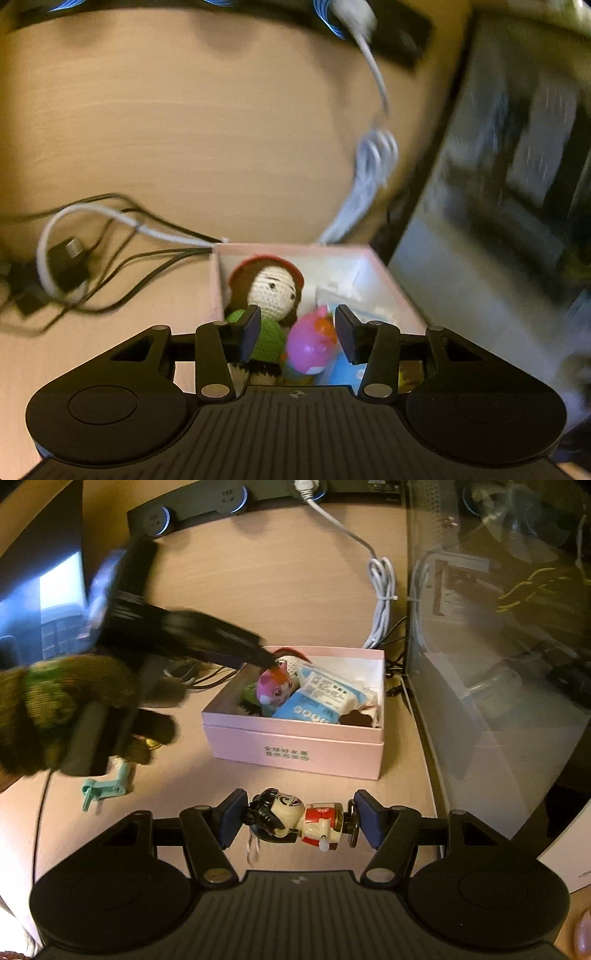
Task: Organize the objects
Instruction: 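Lower the Mickey keychain into the pink box and open the right tool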
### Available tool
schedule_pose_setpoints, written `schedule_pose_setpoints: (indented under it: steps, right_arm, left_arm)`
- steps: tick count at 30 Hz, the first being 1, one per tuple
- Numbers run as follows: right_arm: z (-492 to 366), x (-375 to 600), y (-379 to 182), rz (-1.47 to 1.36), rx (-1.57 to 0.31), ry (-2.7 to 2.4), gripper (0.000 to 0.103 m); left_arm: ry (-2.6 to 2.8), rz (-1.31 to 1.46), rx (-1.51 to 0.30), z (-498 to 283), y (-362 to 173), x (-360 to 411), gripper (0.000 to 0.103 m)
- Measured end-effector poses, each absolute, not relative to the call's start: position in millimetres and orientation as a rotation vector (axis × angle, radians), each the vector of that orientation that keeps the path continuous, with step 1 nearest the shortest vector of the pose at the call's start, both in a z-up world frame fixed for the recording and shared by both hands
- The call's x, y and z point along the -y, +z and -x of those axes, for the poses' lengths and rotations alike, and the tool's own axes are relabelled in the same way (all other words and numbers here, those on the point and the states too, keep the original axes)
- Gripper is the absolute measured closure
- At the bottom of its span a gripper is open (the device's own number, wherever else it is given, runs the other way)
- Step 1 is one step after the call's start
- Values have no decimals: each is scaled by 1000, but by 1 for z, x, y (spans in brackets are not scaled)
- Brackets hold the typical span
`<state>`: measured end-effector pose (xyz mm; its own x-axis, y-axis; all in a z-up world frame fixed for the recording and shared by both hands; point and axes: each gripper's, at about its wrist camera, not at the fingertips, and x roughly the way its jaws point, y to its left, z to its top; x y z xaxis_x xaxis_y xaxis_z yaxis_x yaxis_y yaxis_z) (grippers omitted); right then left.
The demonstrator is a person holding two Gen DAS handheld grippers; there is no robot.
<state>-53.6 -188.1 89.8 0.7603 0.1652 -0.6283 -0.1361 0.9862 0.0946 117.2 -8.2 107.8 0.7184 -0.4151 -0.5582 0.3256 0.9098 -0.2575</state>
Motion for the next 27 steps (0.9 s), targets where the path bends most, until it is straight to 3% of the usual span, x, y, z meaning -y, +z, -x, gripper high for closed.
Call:
schedule_pose_setpoints:
  steps: [5,9,11,12,20,27]
  right_arm:
    - [27,187,107,-29,-618,135,39]
    - [-15,178,146,-1,-421,39,39]
    - [-38,175,160,1,-312,-27,15]
    - [-49,172,163,20,-304,-44,14]
    - [-42,140,130,26,-475,138,14]
    - [-6,108,94,19,-617,215,14]
  left_arm:
    - [-406,270,-695,-64,110,-37,54]
    - [-344,299,-765,-32,96,-71,54]
    - [-288,308,-792,-15,91,-93,55]
    - [-261,308,-801,-9,89,-104,55]
    - [-139,314,-840,29,73,-165,55]
    - [-184,290,-833,21,73,-166,55]
